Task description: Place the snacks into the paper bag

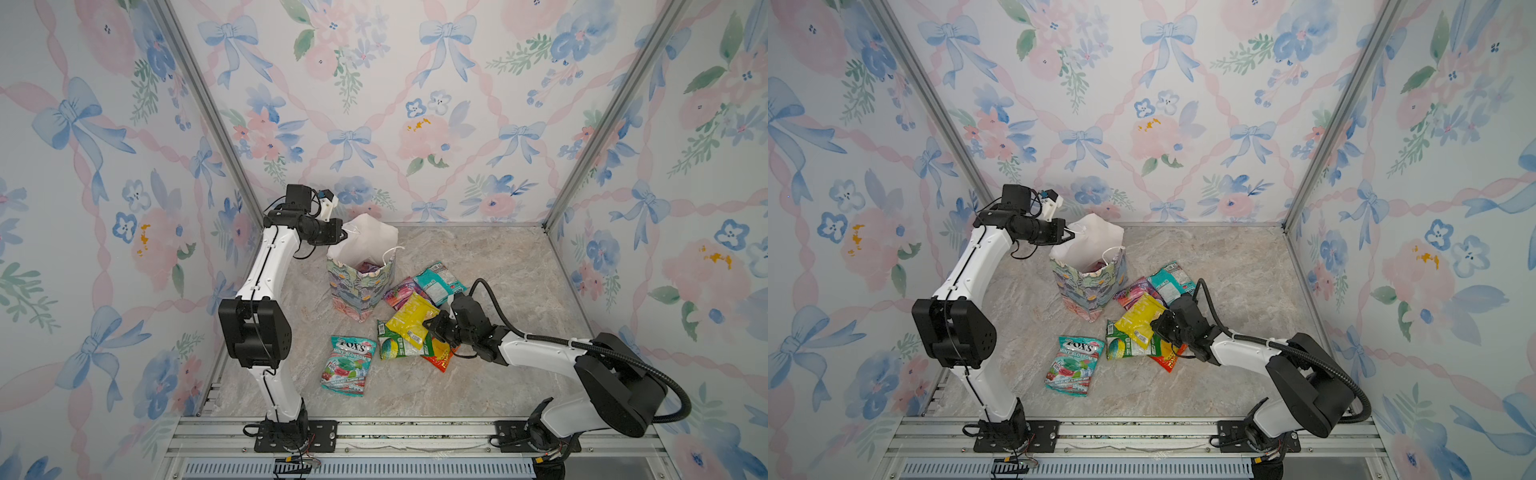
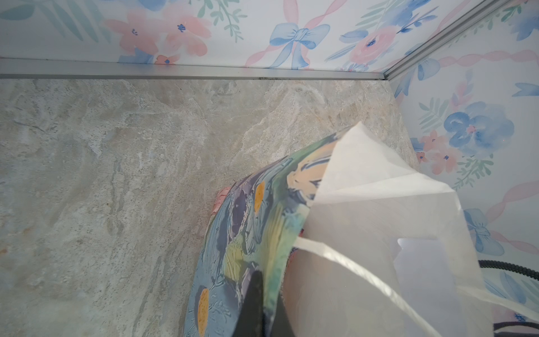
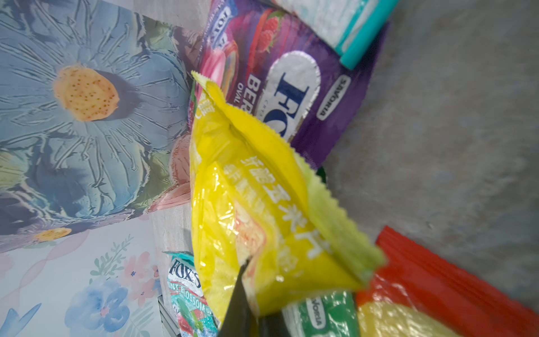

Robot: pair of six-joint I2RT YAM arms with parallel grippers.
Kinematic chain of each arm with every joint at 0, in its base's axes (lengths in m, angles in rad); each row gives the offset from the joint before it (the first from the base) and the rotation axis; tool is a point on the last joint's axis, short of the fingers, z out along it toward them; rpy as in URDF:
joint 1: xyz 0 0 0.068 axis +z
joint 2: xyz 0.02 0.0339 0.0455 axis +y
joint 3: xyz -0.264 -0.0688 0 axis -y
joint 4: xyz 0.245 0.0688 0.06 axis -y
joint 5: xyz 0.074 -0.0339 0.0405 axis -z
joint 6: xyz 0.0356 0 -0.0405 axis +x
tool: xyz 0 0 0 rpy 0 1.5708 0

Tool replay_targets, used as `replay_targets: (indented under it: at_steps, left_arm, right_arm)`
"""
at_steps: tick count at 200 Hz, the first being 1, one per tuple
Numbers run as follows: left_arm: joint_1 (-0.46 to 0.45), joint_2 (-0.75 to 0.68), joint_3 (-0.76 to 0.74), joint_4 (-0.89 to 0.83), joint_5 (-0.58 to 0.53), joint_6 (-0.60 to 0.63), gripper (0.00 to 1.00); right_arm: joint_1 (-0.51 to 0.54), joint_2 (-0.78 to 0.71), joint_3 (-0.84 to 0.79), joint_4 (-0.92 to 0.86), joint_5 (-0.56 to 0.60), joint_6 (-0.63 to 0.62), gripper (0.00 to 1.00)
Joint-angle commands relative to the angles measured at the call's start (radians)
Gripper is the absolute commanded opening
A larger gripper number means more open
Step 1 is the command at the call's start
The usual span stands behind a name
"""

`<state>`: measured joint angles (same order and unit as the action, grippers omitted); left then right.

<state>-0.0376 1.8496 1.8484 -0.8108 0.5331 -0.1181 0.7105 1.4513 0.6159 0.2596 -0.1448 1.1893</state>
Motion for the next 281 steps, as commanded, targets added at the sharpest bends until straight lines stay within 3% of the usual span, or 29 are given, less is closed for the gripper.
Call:
replay_targets:
  at_steps: [1,86,169,281]
  left_arm:
    - [0.007,-0.019,-0.002,-0.005,0.019,-0.017,0.00]
    - [0.007,-0.020,-0.002,-0.005,0.024,-0.019,0.00]
    - [0.007,-0.020,-0.003,-0.005,0.022,-0.019,0.00]
    - [0.004,-0.024,-0.003,-0.004,0.025,-0.019,0.00]
  right_arm:
    - [0.013,-0.049,0.057,-0.100,0.026,-0.063,0.01]
    - [-0.024,-0.126,0.245,-0.402,0.073,-0.227,0.01]
    - [-0.141,-0.154,0.449,-0.525,0.113,-0.421,0.01]
    - [-0.176,0.041,0.920,-0.563,0.201,-0.686,0.02]
